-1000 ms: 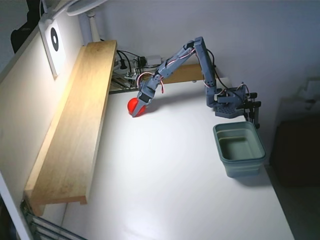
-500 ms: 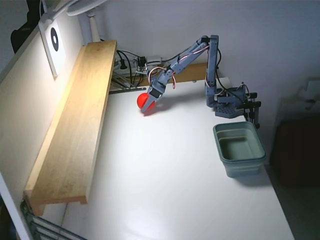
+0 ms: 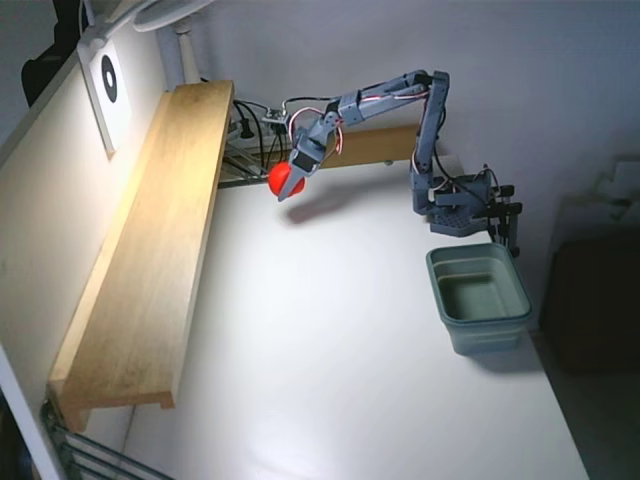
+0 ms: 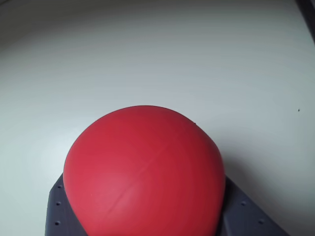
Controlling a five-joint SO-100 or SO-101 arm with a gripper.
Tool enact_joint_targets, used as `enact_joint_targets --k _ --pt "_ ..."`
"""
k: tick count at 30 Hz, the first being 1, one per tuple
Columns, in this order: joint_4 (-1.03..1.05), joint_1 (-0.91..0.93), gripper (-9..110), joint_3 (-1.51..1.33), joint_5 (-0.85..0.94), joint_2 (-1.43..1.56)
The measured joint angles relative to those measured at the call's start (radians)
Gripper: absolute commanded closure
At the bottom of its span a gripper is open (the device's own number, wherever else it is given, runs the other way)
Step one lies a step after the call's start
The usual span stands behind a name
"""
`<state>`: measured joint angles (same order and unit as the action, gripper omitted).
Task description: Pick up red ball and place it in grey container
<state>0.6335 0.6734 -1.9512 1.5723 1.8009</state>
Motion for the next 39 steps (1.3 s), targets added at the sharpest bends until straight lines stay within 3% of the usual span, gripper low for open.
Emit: enact_joint_targets --k 19,26,39 --pt "0.640 0.000 78 0.782 0.000 -0.144" --pt "0.670 -0.023 78 0.867 0.000 -0.150" --pt "0.670 -0.400 78 0.867 0.000 -0.150"
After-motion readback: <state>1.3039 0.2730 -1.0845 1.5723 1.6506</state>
